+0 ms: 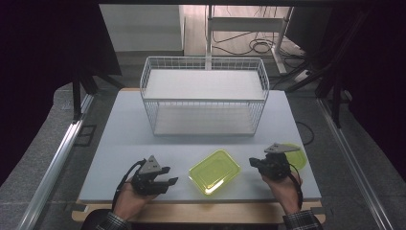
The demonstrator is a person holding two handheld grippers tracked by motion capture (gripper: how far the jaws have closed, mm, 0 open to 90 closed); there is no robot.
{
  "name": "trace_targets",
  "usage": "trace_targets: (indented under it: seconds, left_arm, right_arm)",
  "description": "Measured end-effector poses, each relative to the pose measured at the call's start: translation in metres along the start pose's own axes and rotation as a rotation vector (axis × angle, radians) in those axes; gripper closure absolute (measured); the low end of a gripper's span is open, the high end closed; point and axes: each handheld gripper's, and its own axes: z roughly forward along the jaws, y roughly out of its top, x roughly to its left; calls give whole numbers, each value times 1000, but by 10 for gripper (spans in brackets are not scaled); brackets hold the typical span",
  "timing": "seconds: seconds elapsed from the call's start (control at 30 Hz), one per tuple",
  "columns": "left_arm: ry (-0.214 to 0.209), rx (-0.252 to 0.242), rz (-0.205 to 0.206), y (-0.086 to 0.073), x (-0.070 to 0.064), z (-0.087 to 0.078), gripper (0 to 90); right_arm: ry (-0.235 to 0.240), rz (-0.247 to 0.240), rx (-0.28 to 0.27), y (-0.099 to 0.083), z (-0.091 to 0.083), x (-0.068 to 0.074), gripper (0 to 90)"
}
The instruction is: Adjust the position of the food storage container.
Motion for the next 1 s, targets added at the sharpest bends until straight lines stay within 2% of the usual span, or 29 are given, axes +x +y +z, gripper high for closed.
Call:
trace_targets:
  seconds: [0.07,0.1,0.13,0.17,0.2,0.23,0.33,0.43,0.57,0.67,0.73,0.77,0.83,1.0]
  left_arm:
    - [-12,14,37,2,-7,4,675]
    - [-39,25,51,4,-13,10,754]
    - [-39,25,51,4,-13,10,792]
    - [-72,47,59,5,-18,18,819]
    - [-72,47,59,5,-18,18,839]
    - [-85,68,73,6,-22,25,851]
    - [-98,76,73,8,-24,29,864]
    - [-118,77,47,9,-23,38,866]
    - [-119,69,30,10,-20,42,863]
    - [-104,63,3,10,-16,42,862]
    - [-99,70,6,10,-14,41,862]
    - [-92,68,-6,9,-13,41,862]
    - [-78,72,-10,9,-10,42,859]
    - [-59,77,-23,8,-5,41,850]
  right_arm:
    - [10,-7,16,0,6,5,890]
    - [21,-6,22,0,9,8,890]
    - [21,-6,22,0,9,8,890]
    - [28,-8,27,0,12,11,890]
    - [28,-8,27,0,12,11,890]
    - [33,-11,36,0,15,13,890]
    - [38,-13,47,0,19,16,889]
    - [39,-23,76,-1,25,17,889]
    - [59,-17,88,-2,26,17,889]
    - [76,-24,102,-3,28,22,889]
    - [82,-29,107,-3,29,23,889]
    - [88,-31,109,-4,30,25,889]
    - [109,-48,125,-4,33,33,888]
    - [127,-68,140,-5,37,41,886]
